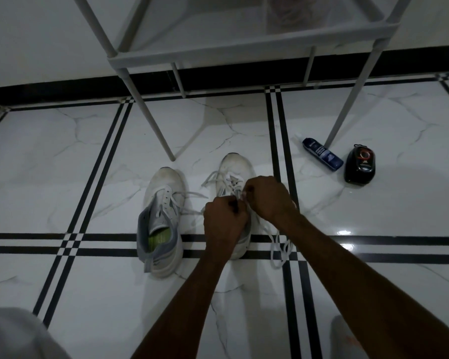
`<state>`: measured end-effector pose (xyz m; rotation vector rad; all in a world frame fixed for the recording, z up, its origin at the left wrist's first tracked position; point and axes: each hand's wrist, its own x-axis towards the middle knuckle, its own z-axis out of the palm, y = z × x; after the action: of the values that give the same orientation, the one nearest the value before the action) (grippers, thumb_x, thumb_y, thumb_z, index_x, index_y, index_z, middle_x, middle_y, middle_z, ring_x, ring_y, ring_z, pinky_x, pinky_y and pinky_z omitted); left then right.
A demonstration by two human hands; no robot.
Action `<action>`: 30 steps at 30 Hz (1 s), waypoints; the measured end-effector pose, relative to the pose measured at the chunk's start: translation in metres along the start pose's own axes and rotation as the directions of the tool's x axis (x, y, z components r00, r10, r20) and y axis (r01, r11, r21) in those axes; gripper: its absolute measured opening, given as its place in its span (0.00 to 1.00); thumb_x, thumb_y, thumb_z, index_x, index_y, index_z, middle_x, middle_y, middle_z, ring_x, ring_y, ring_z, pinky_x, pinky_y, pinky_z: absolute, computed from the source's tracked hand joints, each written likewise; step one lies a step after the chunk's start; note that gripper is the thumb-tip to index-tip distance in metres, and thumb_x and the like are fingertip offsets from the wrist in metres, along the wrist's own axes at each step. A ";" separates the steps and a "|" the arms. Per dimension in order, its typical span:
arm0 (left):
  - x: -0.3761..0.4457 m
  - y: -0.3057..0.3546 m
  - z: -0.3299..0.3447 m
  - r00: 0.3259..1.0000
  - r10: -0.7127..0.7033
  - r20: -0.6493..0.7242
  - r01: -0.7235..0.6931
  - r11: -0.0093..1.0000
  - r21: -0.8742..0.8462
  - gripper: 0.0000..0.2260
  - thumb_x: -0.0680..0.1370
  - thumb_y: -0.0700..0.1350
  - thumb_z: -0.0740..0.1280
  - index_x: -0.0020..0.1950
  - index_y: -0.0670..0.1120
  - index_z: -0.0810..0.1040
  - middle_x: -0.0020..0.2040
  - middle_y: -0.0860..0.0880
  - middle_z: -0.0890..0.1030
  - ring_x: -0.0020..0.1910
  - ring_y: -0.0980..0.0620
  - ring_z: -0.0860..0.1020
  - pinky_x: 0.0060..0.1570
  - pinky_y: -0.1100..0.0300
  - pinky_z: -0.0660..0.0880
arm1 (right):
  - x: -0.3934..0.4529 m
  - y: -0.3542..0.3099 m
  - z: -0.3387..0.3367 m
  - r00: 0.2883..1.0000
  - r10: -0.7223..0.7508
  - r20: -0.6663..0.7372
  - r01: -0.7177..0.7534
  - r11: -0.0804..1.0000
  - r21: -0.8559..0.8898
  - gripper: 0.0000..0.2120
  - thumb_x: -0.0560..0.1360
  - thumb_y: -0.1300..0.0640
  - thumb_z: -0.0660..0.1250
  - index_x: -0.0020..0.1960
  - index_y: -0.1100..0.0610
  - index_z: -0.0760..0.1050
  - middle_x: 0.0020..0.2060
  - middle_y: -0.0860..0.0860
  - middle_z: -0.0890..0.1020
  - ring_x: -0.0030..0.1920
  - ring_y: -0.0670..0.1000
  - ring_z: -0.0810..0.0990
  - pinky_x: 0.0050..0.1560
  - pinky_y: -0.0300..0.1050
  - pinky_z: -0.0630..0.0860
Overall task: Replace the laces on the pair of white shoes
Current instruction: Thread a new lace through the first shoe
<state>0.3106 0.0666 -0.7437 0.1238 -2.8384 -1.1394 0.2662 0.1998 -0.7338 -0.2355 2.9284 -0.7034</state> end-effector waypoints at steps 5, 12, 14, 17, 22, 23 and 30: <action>0.000 -0.002 -0.001 1.000 0.005 -0.016 -0.005 1.000 -0.008 0.16 0.79 0.46 0.67 0.32 0.42 0.78 0.25 0.50 0.78 0.24 0.56 0.74 0.33 0.60 0.74 | 0.010 0.020 -0.050 0.705 0.397 -0.587 -0.198 0.906 0.374 0.09 0.80 0.62 0.61 0.51 0.57 0.81 0.48 0.53 0.83 0.46 0.46 0.79 0.49 0.37 0.73; 0.001 0.001 -0.002 1.000 -0.002 -0.017 0.002 1.000 0.000 0.19 0.79 0.45 0.69 0.28 0.49 0.70 0.22 0.55 0.69 0.22 0.59 0.67 0.28 0.69 0.61 | 0.011 0.017 -0.006 0.999 0.023 0.048 -0.032 0.982 0.184 0.13 0.75 0.57 0.71 0.60 0.55 0.81 0.60 0.57 0.81 0.60 0.60 0.78 0.67 0.59 0.70; 0.001 -0.001 -0.002 1.000 0.010 -0.023 -0.010 1.000 -0.006 0.19 0.79 0.44 0.69 0.28 0.49 0.70 0.22 0.56 0.69 0.22 0.59 0.68 0.29 0.69 0.62 | 0.003 0.005 0.002 1.000 0.003 0.005 -0.003 0.992 0.122 0.08 0.77 0.61 0.68 0.51 0.62 0.84 0.50 0.60 0.84 0.52 0.59 0.82 0.61 0.55 0.75; 0.001 -0.003 0.000 1.000 0.008 -0.028 -0.008 1.000 -0.014 0.18 0.79 0.45 0.67 0.29 0.43 0.75 0.24 0.51 0.76 0.24 0.56 0.74 0.32 0.61 0.73 | -0.001 0.016 -0.024 0.862 0.306 -0.404 -0.148 0.914 0.377 0.08 0.78 0.67 0.64 0.50 0.64 0.82 0.47 0.56 0.83 0.46 0.54 0.82 0.51 0.42 0.78; 0.000 0.002 -0.001 0.999 -0.005 -0.036 0.005 1.000 0.000 0.19 0.78 0.43 0.68 0.27 0.45 0.71 0.22 0.52 0.72 0.21 0.58 0.68 0.28 0.70 0.63 | 0.012 0.047 -0.056 0.750 0.333 -0.571 -0.171 0.933 0.318 0.17 0.76 0.63 0.69 0.64 0.55 0.76 0.66 0.56 0.72 0.65 0.56 0.73 0.66 0.46 0.71; -0.001 0.003 -0.001 0.999 0.000 -0.036 0.001 1.000 0.003 0.19 0.78 0.43 0.68 0.27 0.47 0.70 0.22 0.52 0.71 0.21 0.58 0.68 0.28 0.70 0.61 | 0.013 0.043 -0.046 0.865 0.228 -0.447 -0.114 0.957 0.267 0.22 0.75 0.62 0.71 0.68 0.53 0.74 0.68 0.56 0.72 0.67 0.56 0.72 0.69 0.52 0.68; -0.001 0.000 -0.003 0.999 -0.020 -0.033 0.019 0.999 -0.029 0.18 0.78 0.44 0.68 0.28 0.44 0.73 0.23 0.52 0.73 0.23 0.57 0.71 0.31 0.65 0.67 | 0.008 0.023 0.001 0.998 0.050 -0.042 -0.047 0.996 0.078 0.07 0.73 0.66 0.69 0.47 0.60 0.85 0.50 0.59 0.83 0.52 0.59 0.82 0.60 0.53 0.76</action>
<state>0.3117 0.0645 -0.7419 0.1679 -2.7970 -1.1702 0.2558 0.2185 -0.7462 -0.1423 2.9298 -0.8218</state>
